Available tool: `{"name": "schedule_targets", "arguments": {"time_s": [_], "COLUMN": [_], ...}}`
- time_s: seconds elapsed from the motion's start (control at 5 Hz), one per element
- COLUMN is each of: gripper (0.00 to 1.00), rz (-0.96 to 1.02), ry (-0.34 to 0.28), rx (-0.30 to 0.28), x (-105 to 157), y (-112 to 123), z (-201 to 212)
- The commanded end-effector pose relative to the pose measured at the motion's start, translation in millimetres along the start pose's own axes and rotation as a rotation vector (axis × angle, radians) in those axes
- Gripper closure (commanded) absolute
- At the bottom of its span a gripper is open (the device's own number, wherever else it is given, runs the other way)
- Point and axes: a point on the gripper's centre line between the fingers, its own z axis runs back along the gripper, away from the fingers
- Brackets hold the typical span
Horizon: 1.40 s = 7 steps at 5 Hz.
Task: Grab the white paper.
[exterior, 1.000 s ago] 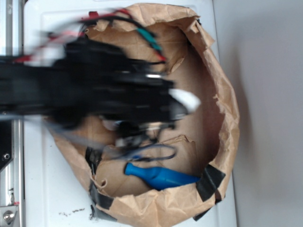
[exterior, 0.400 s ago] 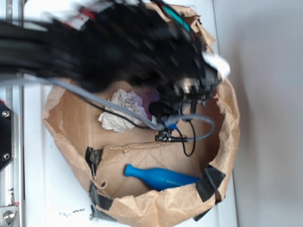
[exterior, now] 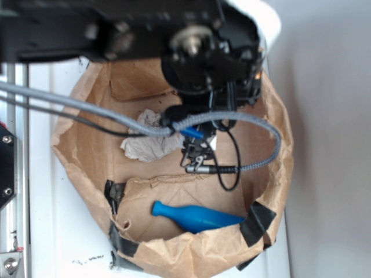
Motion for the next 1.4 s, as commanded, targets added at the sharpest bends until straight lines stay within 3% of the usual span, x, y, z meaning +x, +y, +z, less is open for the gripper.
{"name": "schedule_targets", "arguments": {"time_s": [0.0,0.2,0.6,0.8,1.0,1.2], "gripper": [0.0,0.0,0.0,0.0,0.0,0.0], "rz": [0.0,-0.021,-0.024,-0.102,-0.111,-0.13], "ry": [0.09,0.138,0.232,0.25,0.233,0.185], "rx": [0.061,0.111,0.088,0.101,0.023,0.004], "x": [-12.1,-27.5,-46.3,-64.2,-58.7,-50.7], "y": [6.0,-0.7,-5.1,-13.8,-18.2,-27.7], "z": [25.9,13.6,-7.0,-38.3,-53.6,-64.9]}}
